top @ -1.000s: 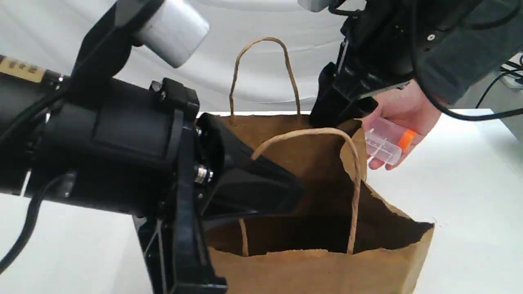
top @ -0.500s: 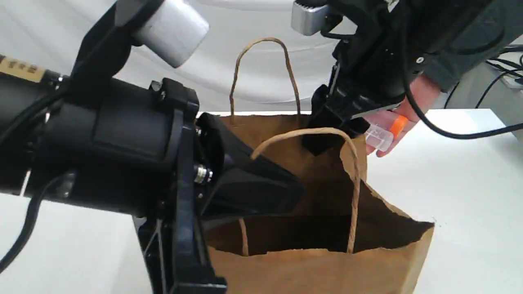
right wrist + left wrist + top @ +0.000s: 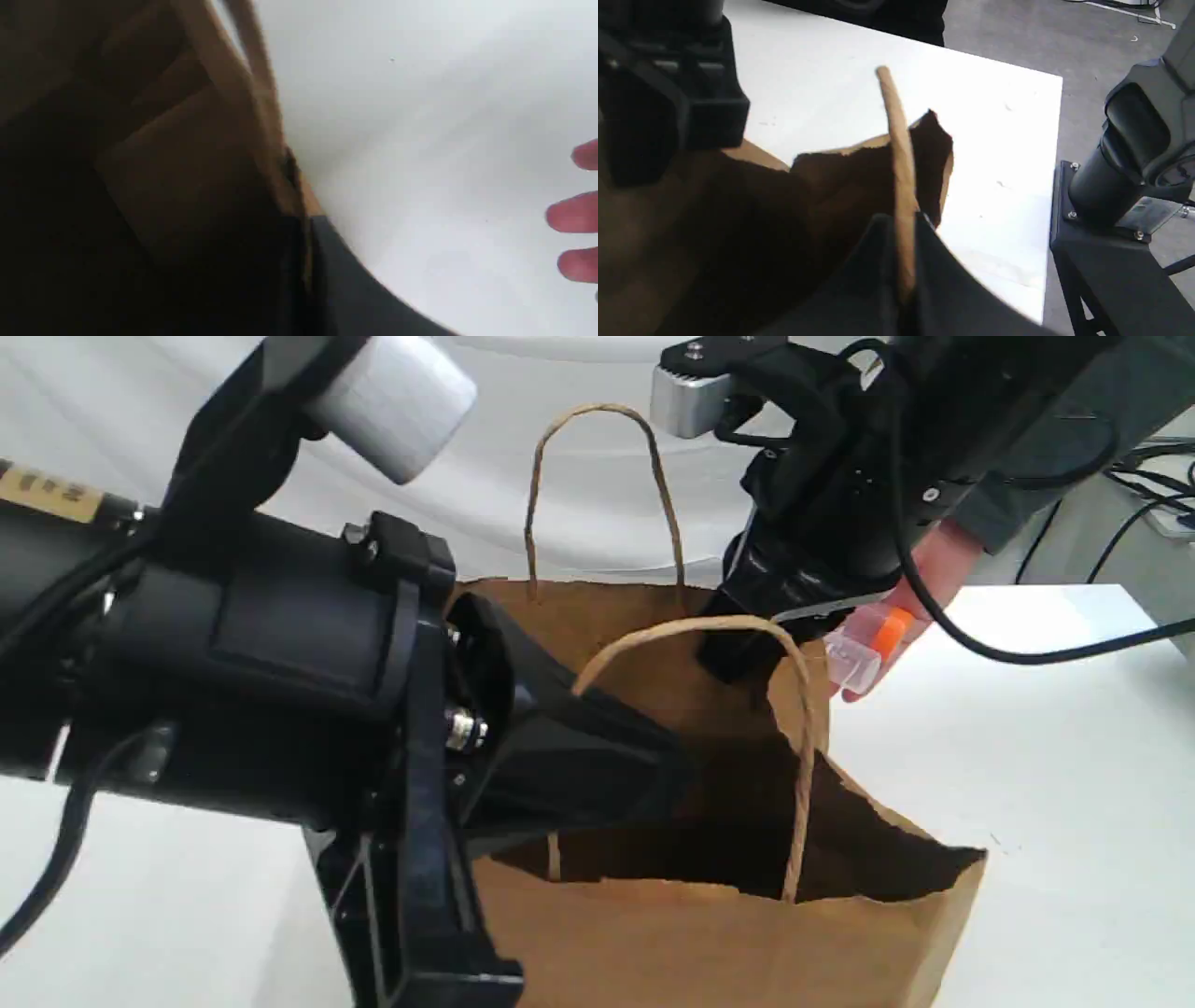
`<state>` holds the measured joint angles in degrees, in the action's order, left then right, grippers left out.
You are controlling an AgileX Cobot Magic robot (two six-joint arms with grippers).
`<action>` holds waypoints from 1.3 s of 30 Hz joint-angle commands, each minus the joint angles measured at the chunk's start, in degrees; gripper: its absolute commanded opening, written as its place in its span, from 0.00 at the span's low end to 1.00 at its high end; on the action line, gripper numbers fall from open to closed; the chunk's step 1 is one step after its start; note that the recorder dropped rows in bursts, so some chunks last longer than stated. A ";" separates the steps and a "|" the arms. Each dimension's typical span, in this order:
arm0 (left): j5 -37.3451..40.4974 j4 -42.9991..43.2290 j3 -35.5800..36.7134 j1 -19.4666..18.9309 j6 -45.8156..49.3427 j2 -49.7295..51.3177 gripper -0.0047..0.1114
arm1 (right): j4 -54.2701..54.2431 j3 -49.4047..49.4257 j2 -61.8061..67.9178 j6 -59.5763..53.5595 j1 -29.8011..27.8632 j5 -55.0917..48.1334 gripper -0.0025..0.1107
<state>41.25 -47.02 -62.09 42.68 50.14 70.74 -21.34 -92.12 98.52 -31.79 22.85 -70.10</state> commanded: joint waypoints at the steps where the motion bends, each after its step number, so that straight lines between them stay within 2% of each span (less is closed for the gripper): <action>1: 1.50 -0.39 -3.37 0.17 -0.85 -0.12 0.04 | -5.63 0.37 -0.09 0.43 -2.98 0.13 0.02; 6: 2.64 -0.39 -8.39 0.17 -1.39 -0.12 0.04 | -16.85 0.27 0.68 1.46 -9.43 0.13 0.02; 9: 2.64 -0.39 -10.25 0.17 -1.83 -0.12 0.04 | -19.71 0.27 3.10 5.80 -11.51 0.13 0.02; 19: 1.54 -0.39 -12.87 0.17 -2.20 -0.12 0.04 | -26.44 0.27 11.04 7.55 -11.41 0.13 0.02; 39: 0.13 -0.30 -12.87 0.17 -2.99 -0.12 0.04 | -25.12 0.27 11.86 5.21 -11.41 0.13 0.02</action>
<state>42.07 -46.50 -74.62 42.68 48.21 70.74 -46.43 -92.12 110.31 -25.81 11.53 -70.49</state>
